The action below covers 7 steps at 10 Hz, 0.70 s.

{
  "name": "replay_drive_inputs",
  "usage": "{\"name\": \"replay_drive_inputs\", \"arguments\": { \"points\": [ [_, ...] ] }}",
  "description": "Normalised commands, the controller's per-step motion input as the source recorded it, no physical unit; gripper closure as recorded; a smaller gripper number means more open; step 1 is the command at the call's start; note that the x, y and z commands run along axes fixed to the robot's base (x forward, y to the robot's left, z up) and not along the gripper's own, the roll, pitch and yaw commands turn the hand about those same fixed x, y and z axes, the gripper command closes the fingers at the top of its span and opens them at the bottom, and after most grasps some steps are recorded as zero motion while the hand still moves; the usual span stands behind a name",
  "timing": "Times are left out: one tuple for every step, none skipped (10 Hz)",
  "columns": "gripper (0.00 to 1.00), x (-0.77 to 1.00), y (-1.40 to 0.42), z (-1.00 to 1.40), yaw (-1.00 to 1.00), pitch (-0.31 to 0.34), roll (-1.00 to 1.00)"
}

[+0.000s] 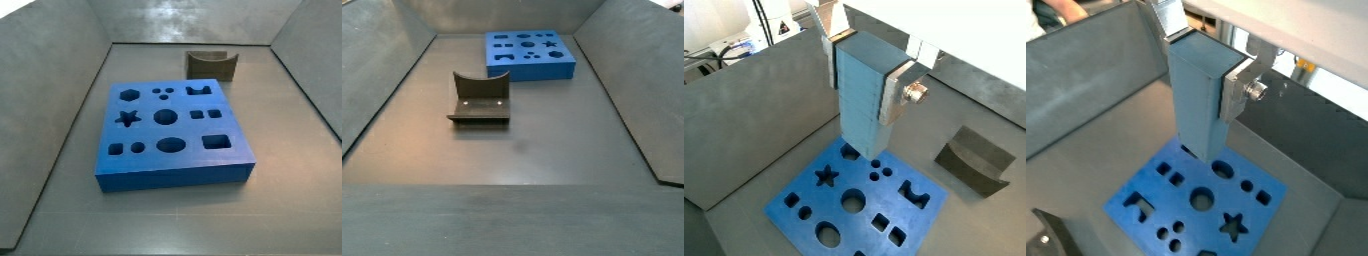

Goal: Insert the rectangle object.

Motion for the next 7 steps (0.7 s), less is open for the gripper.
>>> {"name": "replay_drive_inputs", "arguments": {
  "points": [
    [1.0, 0.12, -0.16, -1.0, -0.14, 0.239, 0.2],
    [1.0, 0.16, -0.13, -0.88, -0.07, 0.167, 0.18],
    [1.0, 0.14, -0.1, -0.68, -0.03, 0.118, 0.15],
    [1.0, 0.1, -0.08, -0.46, 0.0, 0.075, 0.14],
    [1.0, 0.06, -0.05, -0.18, 0.01, 0.027, 0.1],
    [1.0, 0.03, 0.06, 1.0, -0.04, 0.021, -0.02],
    [1.0, 0.01, 0.07, 1.0, -0.04, 0.035, -0.03]
  ]
}}
